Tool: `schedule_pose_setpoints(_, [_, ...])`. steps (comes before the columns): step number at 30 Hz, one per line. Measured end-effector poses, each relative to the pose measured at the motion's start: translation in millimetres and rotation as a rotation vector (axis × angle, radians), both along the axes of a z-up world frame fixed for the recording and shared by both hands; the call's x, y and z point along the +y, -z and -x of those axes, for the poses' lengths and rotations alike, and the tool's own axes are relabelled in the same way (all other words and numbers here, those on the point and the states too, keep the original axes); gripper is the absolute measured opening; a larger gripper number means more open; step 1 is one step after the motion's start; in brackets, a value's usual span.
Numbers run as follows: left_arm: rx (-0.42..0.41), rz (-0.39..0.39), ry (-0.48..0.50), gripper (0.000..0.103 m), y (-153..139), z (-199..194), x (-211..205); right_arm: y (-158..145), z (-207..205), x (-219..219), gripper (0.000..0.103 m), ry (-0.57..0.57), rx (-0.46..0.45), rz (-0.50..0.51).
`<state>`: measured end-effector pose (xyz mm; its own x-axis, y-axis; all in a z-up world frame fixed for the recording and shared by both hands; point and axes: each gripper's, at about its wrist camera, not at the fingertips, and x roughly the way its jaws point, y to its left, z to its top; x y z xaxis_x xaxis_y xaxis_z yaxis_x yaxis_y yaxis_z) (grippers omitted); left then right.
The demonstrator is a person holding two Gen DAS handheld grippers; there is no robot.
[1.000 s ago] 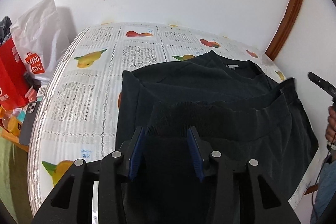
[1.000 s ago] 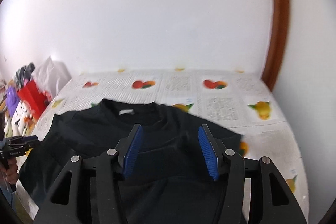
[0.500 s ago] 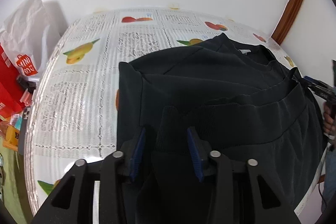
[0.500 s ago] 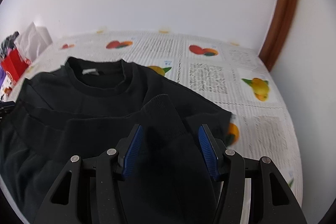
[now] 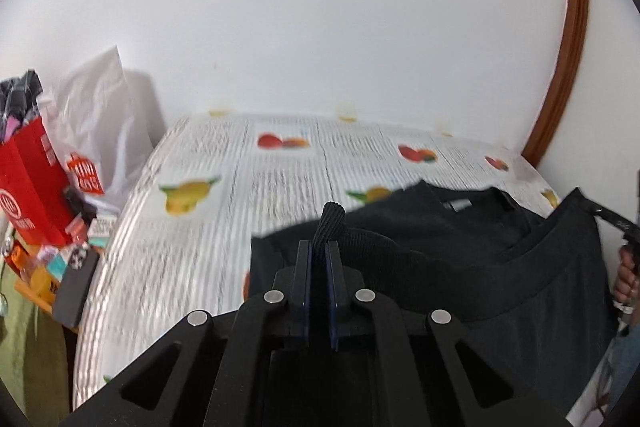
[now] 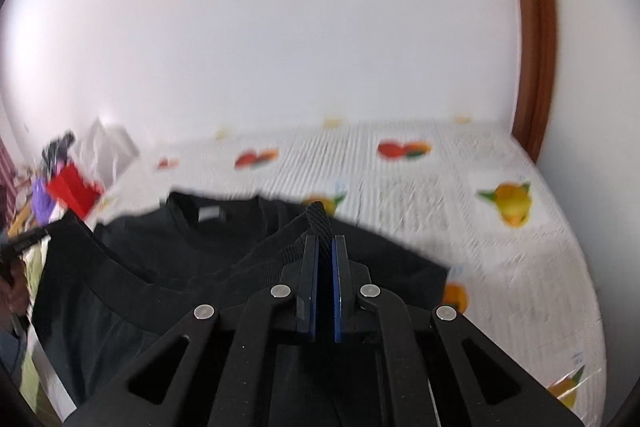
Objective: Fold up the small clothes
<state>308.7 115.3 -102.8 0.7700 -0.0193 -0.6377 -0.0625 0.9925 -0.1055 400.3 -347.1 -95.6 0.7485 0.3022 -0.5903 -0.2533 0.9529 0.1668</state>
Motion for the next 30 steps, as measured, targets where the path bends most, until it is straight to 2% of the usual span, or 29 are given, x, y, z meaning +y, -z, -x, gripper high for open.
schedule_pose_setpoints(3, [0.009, 0.028, -0.028, 0.007, 3.4, -20.5, 2.6, -1.0, -10.8, -9.3, 0.005, 0.054, 0.000, -0.008])
schedule_pose_setpoints(7, [0.132, 0.041, -0.042, 0.007, 35.5, -50.8, -0.3, 38.7, -39.6, -3.3, 0.005, 0.099, 0.149, 0.075])
schedule_pose_setpoints(10, [0.188, -0.008, -0.060, 0.007, 55.7, -59.6, -8.4, 66.2, -49.0, 1.5, 0.005, 0.114, 0.205, 0.144])
schedule_pose_setpoints(14, [0.230, -0.005, -0.068, 0.011, 65.2, -61.5, -6.7, 65.3, -49.4, -0.2, 0.007, 0.113, 0.211, 0.140])
schedule_pose_setpoints(15, [0.234, -0.002, -0.066, 0.012, 65.0, -62.0, -6.4, 63.4, -48.4, 1.5, 0.009, 0.111, 0.215, 0.157])
schedule_pose_setpoints(17, [0.243, 0.008, -0.061, 0.013, 62.8, -58.5, -6.1, 57.7, -38.8, 4.5, 0.021, 0.115, 0.212, 0.197])
schedule_pose_setpoints(18, [0.245, 0.007, -0.057, 0.018, 61.3, -56.2, -6.0, 55.1, -32.9, 4.2, 0.024, 0.118, 0.205, 0.201])
schedule_pose_setpoints(20, [0.251, 0.003, -0.037, 0.026, 58.0, -48.6, -6.6, 48.6, -15.2, -0.4, 0.039, 0.123, 0.195, 0.190])
schedule_pose_setpoints(23, [0.250, 0.009, -0.010, 0.040, 53.9, -30.2, -4.7, 46.5, 9.9, -15.6, 0.053, 0.148, 0.206, 0.163])
schedule_pose_setpoints(30, [0.291, 0.044, 0.015, 0.046, 61.5, 23.7, 15.4, 73.9, 39.5, -33.9, 0.054, 0.135, 0.320, 0.070])
